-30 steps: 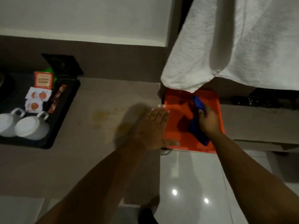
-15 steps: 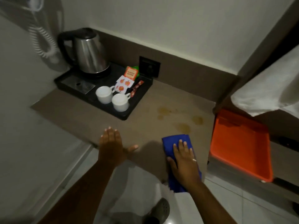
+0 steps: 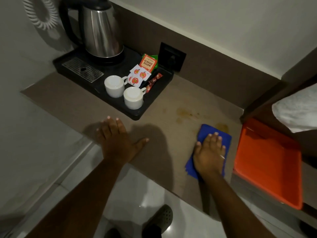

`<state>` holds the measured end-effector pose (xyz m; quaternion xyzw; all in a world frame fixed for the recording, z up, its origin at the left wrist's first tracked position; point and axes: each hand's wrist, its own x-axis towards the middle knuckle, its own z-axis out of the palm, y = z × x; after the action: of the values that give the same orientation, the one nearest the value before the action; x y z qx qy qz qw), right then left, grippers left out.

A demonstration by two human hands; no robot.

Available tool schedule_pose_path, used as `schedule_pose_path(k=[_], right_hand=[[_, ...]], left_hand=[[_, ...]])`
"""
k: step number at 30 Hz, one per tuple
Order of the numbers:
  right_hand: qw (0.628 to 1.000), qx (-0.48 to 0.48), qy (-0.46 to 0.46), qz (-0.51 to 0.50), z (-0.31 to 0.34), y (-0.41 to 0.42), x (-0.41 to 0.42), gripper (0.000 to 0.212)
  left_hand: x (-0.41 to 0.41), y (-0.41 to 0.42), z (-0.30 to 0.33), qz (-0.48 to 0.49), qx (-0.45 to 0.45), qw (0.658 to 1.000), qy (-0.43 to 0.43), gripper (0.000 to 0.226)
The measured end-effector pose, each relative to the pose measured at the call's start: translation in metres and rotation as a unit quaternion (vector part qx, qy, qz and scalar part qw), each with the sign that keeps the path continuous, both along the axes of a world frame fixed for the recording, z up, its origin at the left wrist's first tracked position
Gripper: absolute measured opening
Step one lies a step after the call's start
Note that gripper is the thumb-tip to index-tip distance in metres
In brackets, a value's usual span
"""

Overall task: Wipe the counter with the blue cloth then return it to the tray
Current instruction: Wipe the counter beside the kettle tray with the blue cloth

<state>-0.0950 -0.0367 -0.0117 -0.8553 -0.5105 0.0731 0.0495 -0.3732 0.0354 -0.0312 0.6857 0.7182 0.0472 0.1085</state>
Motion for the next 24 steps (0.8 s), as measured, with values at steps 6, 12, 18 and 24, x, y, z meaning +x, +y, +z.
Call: schedule_pose_path(k=[6, 12, 18, 24], right_hand=[[0.984, -0.009, 0.016, 0.175, 0.003, -0.045, -0.012, 0.061], [1.000, -0.007, 0.011, 0.028, 0.010, -0.035, 0.057, 0.057], [1.000, -0.007, 0.011, 0.022, 0.012, 0.032, 0.012, 0.059], [0.993, 0.006, 0.022, 0.117, 0.008, -0.017, 0.027, 0.060]], left_hand=[[-0.005, 0.013, 0.002, 0.008, -0.018, 1.000, -0.010, 0.148], [-0.009, 0.020, -0.001, -0.005, -0.001, 1.000, -0.011, 0.146], [-0.009, 0.022, -0.003, -0.009, 0.011, 1.000, -0.003, 0.143], [-0.012, 0.023, 0.005, -0.013, -0.019, 1.000, 0.004, 0.148]])
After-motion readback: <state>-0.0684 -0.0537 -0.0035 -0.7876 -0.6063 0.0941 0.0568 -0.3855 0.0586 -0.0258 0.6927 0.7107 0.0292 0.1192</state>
